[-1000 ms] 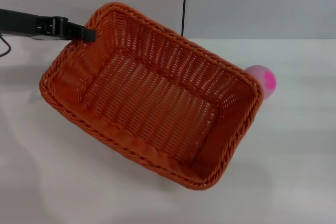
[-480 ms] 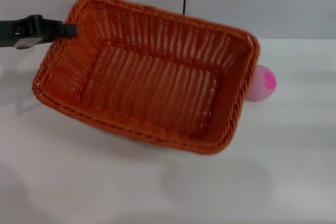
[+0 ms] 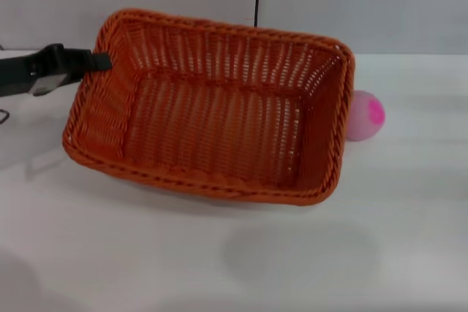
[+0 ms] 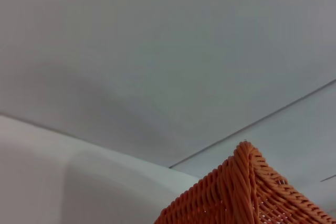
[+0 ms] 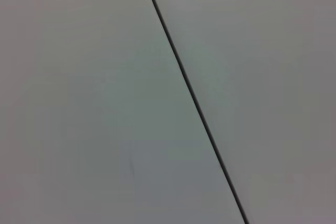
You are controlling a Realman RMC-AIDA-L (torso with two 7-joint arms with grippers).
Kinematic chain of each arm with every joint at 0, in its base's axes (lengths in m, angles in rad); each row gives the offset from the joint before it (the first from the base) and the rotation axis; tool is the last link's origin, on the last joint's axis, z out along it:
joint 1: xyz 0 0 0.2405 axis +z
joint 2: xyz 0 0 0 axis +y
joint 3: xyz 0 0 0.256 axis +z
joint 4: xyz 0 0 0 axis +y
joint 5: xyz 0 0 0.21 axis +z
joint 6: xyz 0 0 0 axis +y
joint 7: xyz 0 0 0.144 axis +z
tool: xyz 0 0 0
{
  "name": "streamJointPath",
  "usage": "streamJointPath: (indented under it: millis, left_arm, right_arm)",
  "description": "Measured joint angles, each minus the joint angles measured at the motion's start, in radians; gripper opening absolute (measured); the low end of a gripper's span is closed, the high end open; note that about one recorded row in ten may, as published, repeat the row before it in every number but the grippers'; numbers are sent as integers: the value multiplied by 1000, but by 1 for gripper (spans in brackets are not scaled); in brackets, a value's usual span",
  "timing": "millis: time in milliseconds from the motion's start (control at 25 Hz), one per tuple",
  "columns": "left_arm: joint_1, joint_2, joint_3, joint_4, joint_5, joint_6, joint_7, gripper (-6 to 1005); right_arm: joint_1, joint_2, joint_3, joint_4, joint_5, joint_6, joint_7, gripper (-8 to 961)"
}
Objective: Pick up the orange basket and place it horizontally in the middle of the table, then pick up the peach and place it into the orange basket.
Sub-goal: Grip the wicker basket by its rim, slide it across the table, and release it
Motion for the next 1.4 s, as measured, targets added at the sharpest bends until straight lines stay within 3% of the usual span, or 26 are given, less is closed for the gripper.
streamJointPath:
  millis: [240,720,1400]
  left_arm:
    - [46,-19,-3,11,-6,-2,1,189]
    - [128,-24,0,0,-85,-41,21,192]
    - [140,-21,8,-39,-92,-36,31,197]
  right_arm:
    - [7,0,-1,-1,0,17,0,693]
    - [30,0,-2,-1,0,52,0,677]
    - [44,-3,-1,-1,6,82,-1,654]
